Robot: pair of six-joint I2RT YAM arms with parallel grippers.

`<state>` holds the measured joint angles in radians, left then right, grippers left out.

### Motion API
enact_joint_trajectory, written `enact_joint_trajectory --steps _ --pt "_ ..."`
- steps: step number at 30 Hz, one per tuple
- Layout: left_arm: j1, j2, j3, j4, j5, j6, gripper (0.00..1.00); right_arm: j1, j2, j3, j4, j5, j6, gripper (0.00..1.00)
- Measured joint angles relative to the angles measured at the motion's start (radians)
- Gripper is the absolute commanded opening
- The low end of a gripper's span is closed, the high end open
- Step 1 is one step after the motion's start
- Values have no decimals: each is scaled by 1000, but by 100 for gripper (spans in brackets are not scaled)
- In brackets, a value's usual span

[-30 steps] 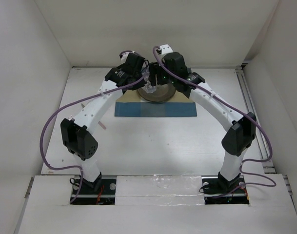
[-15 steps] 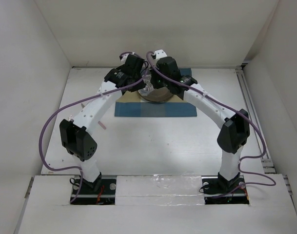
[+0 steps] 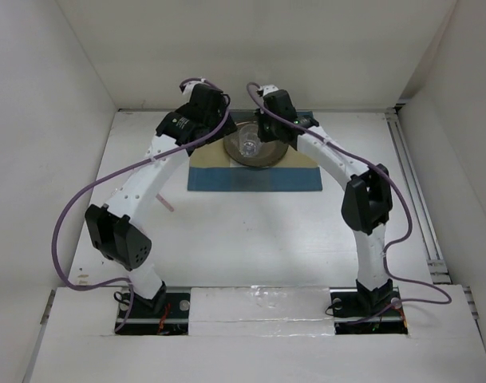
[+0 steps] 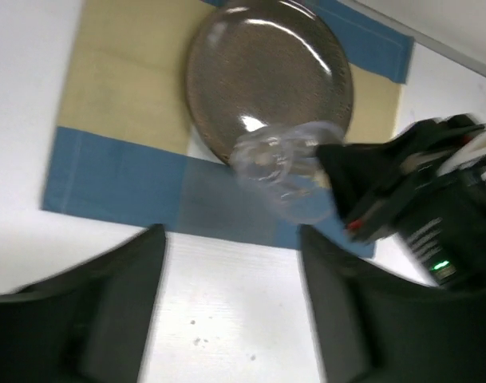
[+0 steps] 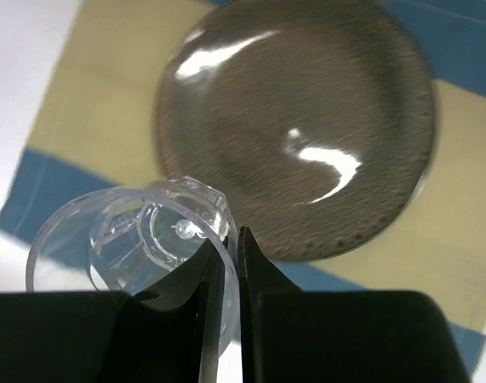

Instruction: Set the dinner table for one person

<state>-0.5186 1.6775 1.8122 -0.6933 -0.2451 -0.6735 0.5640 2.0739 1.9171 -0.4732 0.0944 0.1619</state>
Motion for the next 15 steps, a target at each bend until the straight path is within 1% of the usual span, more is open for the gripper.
enact_joint_trajectory --steps 1,2,5,10,15 --pt "10 -6 -10 2 -9 0 81 -20 20 29 -9 3 -1 0" --pt "18 -11 -21 1 -20 3 100 -44 47 68 -26 5 -1 0" --pt "38 -32 -66 -1 -61 0 100 -115 127 196 -56 11 -1 0" --pt "36 -66 -144 -11 -115 8 100 -240 255 381 -82 11 -11 0" --pt "36 -105 -226 -8 -148 26 100 -343 338 445 -82 -3 -28 0"
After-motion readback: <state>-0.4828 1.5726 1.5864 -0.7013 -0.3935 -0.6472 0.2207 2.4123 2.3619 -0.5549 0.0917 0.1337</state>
